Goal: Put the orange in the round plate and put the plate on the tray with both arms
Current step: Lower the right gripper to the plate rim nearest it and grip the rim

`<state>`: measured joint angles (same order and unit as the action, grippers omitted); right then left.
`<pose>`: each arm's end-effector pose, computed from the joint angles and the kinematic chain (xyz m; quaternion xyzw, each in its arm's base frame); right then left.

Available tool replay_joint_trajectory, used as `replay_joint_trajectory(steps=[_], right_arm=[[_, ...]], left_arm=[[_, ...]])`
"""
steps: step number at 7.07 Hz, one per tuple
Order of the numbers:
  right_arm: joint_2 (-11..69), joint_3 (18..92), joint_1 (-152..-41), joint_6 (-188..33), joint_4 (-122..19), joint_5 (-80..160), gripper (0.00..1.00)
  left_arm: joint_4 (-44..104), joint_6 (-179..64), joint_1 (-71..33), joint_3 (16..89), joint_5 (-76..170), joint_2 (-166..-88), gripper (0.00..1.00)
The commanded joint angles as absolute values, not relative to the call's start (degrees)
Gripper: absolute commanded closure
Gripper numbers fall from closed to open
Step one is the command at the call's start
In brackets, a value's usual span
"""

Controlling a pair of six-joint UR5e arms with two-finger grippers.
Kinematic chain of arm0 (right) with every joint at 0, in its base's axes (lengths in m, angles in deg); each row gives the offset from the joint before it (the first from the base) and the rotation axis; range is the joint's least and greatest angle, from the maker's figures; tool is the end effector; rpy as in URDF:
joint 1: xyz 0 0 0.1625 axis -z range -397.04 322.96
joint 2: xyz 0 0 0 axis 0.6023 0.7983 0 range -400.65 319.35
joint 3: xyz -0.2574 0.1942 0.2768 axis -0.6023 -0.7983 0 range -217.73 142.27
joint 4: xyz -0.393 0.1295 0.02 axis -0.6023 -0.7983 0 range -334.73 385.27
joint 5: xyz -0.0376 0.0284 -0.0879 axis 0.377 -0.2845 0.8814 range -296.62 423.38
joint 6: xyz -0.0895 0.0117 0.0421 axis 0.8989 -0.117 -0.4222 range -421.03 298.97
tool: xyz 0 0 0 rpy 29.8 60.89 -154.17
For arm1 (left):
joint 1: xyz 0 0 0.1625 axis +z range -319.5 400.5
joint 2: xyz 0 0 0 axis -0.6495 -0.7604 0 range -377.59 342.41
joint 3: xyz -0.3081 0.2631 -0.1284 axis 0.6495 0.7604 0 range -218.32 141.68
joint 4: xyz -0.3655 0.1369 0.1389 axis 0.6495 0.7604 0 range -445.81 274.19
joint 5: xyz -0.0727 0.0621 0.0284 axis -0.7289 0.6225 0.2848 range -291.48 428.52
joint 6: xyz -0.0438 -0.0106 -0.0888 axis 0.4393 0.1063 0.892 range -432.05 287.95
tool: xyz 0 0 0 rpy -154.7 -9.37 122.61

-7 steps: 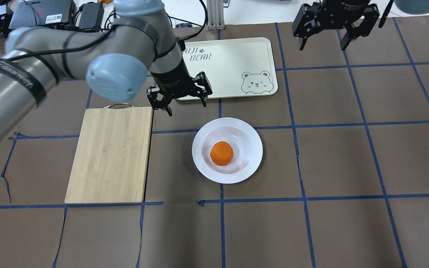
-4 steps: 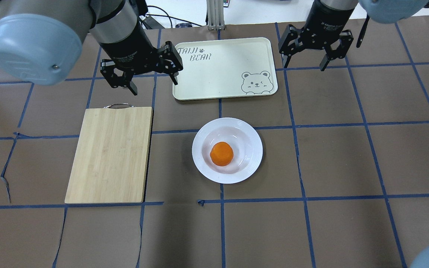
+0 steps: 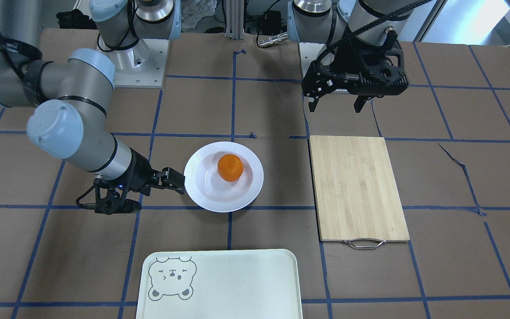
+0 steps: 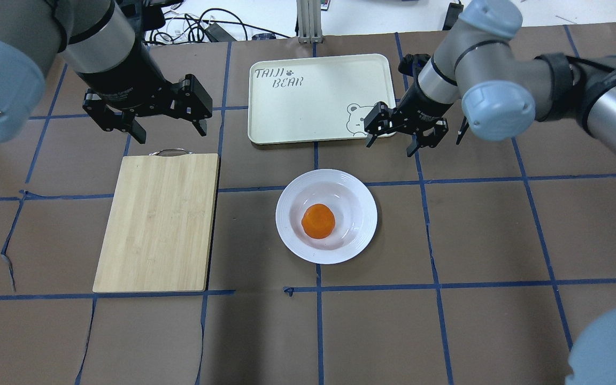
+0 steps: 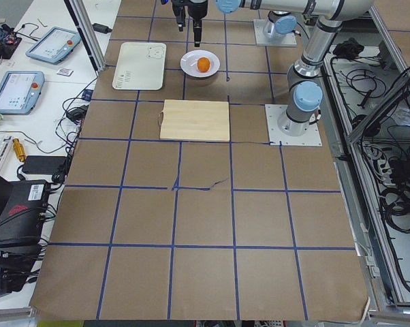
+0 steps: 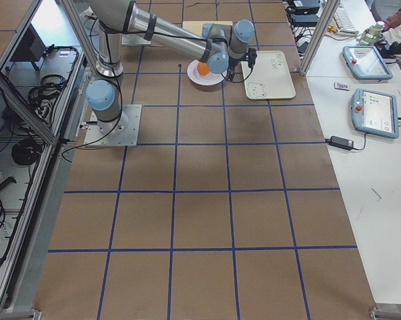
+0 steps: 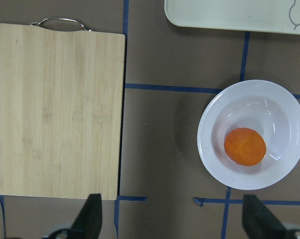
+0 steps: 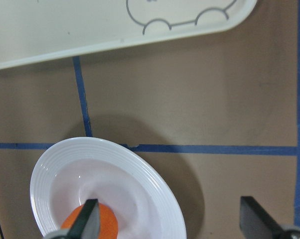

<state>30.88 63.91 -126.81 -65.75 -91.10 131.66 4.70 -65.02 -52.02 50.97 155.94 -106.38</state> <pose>0.1680 -0.5681 0.2700 0.0485 0.9804 0.0394 0.1869 -0.1590 -0.4787 0.5035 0.0391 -0.9989 0.0103 0.0235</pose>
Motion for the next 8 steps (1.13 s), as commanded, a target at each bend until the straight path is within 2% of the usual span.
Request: replay_joint_trajectory(steps=[1,4,6,8], right_arm=[[30.29,71.77,-127.12,-69.81,-100.57,124.67,0.00],[29.14,72.57,-127.30,-69.12,-104.69,126.03,0.00],[29.14,80.61,-127.47,-69.13,-110.82,125.08,0.00],[29.14,83.64,-128.00,-70.61,-116.24,124.91,0.00]], left_arm=[[5.06,-65.99,-49.77,49.92,156.15,-106.01,0.00],[5.51,-68.26,-48.89,50.62,156.24,-104.95,0.00],[5.42,-68.27,-48.88,50.71,156.15,-104.95,0.00],[5.42,-68.28,-48.88,50.71,156.15,-104.95,0.00]])
